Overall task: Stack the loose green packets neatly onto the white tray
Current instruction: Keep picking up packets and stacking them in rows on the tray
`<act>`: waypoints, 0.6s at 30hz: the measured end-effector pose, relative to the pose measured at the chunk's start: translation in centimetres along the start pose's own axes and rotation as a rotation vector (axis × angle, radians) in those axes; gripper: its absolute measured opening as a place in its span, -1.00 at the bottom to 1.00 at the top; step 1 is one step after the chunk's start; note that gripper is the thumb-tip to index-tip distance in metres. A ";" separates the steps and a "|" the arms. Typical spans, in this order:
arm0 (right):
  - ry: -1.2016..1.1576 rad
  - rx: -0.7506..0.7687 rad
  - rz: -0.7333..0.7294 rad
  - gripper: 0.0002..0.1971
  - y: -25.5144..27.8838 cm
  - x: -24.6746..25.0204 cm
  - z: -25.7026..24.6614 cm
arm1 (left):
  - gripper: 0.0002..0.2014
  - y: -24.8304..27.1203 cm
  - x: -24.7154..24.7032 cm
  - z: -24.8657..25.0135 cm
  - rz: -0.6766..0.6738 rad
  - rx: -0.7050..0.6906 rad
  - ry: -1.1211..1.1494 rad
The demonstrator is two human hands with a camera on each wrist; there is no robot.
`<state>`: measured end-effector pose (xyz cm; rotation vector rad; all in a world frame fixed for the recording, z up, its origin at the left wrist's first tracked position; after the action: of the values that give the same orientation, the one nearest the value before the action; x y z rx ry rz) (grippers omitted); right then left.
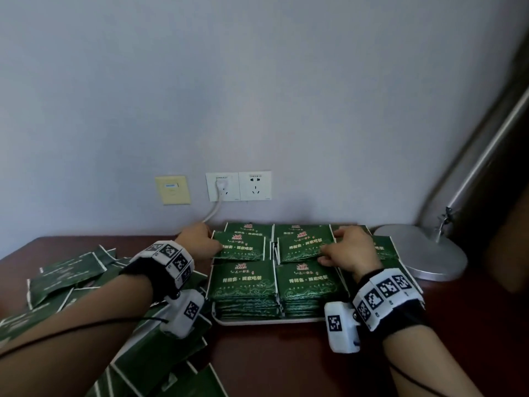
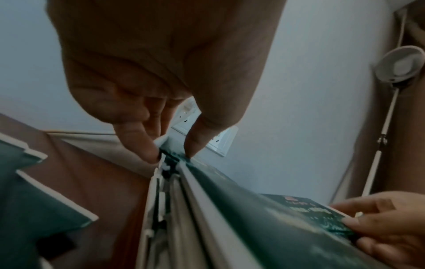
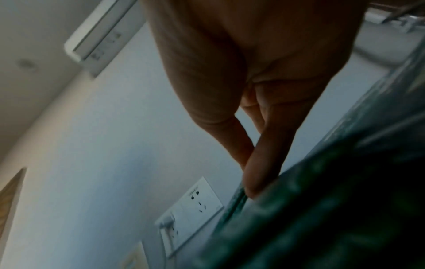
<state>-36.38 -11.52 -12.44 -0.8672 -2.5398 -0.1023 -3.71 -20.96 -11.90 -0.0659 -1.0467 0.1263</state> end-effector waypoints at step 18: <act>0.611 0.526 -0.831 -0.54 22.2 -9.2 -5.8 | -0.42 12.7 4.4 -7.4 -0.292 -0.173 -0.454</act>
<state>-14.45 -0.17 -12.89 0.3966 -2.0118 0.0443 3.90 -7.72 -13.25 -0.0405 -1.5069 -0.2251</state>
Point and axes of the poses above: each hand's wrist, its own y-axis away from the middle knuckle, its own x-axis out of the back of the hand, z = x × y, the point moved 10 cm from there along -y, towards the middle knuckle, and after that the axes turned 12 degrees about z, right-handed, at the moved point
